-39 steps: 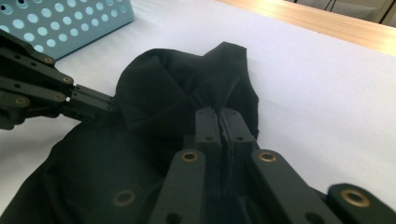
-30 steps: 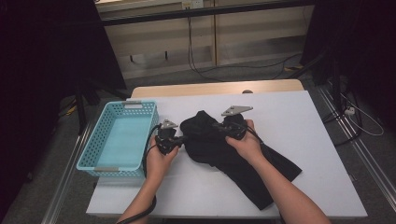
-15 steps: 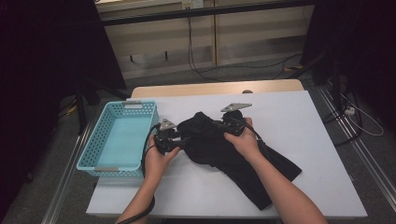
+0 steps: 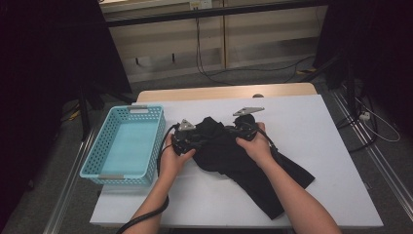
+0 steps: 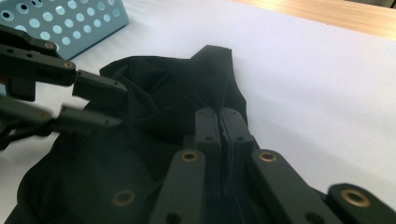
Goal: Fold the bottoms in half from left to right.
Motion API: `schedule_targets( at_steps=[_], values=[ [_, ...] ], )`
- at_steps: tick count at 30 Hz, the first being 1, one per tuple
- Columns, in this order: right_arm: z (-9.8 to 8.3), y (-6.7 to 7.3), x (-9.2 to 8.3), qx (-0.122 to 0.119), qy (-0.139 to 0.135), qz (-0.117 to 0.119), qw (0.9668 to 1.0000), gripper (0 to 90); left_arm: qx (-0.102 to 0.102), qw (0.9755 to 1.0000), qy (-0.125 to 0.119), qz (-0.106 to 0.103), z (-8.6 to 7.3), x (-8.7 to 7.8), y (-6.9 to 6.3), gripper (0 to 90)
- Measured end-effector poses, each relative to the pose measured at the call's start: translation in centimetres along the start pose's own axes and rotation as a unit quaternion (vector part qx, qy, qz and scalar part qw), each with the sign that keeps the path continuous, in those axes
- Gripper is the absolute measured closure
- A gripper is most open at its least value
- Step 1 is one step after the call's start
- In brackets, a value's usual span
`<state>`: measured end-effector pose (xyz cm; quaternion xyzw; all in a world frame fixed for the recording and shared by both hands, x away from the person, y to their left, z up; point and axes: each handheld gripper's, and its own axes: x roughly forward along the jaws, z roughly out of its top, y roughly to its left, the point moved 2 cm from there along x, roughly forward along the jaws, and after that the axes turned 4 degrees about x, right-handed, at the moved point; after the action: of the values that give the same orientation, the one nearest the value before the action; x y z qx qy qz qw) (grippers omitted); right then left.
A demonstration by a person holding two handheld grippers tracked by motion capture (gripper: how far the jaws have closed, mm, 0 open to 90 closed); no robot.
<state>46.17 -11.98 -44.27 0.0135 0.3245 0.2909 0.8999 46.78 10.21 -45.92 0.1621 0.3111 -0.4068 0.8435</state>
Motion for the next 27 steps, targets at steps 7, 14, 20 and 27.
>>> schedule_targets(
  at_steps=[7,14,20,27],
  values=[
    [0.0,0.0,0.1,-0.003,0.001,0.000,1.0000,87.1,-0.026,0.9996,0.010,-0.002,0.8,-1.0,0.7,90.0],
    [-0.2,0.0,0.2,-0.002,0.004,0.001,1.0000,87.0,-0.009,0.9996,-0.017,0.023,1.1,-1.4,1.3,61.0],
    [-0.2,0.3,0.3,-0.006,0.007,-0.001,1.0000,87.0,-0.009,0.9998,-0.014,0.009,1.1,0.4,0.8,33.6],
    [-0.1,0.5,0.4,-0.010,0.006,-0.002,0.9999,87.1,-0.012,0.9995,0.027,-0.009,0.7,1.6,0.7,76.6]
  ],
)
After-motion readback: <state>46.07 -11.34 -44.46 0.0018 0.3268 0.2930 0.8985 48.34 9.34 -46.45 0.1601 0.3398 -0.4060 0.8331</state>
